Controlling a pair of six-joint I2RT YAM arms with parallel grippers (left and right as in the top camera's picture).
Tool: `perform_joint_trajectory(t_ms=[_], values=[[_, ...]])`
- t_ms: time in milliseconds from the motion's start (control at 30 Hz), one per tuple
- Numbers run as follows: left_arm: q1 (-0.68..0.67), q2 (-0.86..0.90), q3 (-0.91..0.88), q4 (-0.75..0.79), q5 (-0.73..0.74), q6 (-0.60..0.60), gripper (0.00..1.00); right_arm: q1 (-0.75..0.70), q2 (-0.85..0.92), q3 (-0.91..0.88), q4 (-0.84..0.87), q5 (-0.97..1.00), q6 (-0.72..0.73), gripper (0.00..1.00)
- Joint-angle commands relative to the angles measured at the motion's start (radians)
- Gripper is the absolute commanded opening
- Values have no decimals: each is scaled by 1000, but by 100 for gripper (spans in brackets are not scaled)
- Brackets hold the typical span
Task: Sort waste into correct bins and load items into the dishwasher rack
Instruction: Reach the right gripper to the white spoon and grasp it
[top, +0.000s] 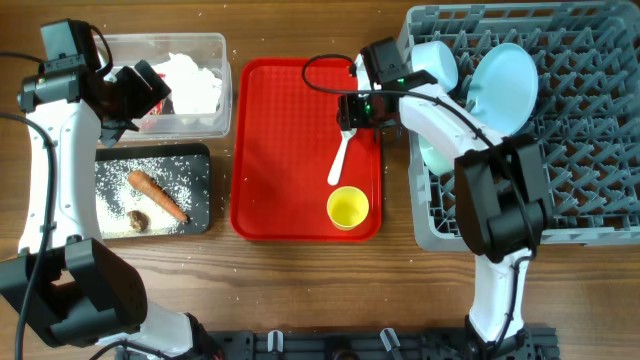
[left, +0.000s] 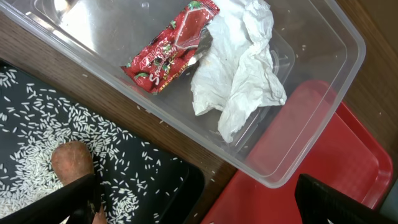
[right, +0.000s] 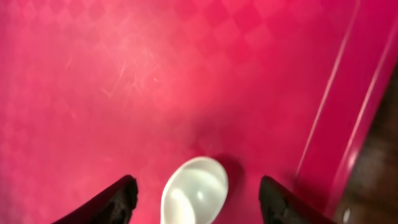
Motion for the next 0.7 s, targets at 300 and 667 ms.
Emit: perform_joint_trajectory(t_ms=[300, 667], values=[[4, -12, 1, 0, -6, -3, 100, -1, 92, -10, 53, -9, -72, 54], [4, -12, 1, 0, -6, -3, 100, -1, 92, -10, -66, -9, -72, 17]])
